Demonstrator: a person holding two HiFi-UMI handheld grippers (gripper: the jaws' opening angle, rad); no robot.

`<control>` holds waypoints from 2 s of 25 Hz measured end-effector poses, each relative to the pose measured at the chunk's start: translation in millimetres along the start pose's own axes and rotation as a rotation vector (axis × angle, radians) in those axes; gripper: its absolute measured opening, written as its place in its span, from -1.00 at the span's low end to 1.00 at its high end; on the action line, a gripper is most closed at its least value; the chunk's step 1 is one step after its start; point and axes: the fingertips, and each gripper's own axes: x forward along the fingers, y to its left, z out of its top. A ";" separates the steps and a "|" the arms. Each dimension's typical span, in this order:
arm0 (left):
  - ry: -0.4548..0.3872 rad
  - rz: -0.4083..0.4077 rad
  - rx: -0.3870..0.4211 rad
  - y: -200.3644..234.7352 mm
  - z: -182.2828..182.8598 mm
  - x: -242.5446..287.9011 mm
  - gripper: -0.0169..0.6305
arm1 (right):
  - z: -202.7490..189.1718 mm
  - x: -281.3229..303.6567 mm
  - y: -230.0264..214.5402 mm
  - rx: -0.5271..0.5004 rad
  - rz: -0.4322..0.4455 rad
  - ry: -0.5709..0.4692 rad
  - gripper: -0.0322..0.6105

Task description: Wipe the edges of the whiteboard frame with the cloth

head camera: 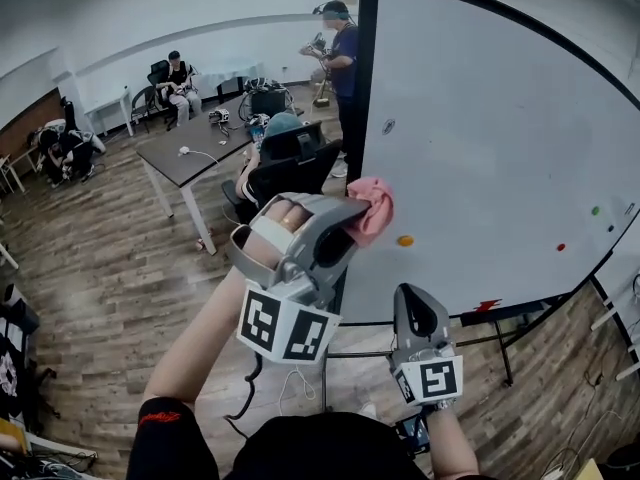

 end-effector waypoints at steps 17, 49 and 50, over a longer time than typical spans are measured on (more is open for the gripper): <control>0.131 0.058 0.310 86.7 5.2 38.7 -0.81 | 66.5 30.2 -26.2 -0.085 -0.001 -0.085 -0.89; 0.407 0.235 0.599 228.7 10.3 104.8 -0.81 | 101.7 64.8 -67.6 -0.049 0.068 -0.156 -0.89; 0.409 0.235 0.600 228.7 9.9 105.1 -0.81 | 100.5 66.2 -67.6 -0.043 0.075 -0.157 -0.89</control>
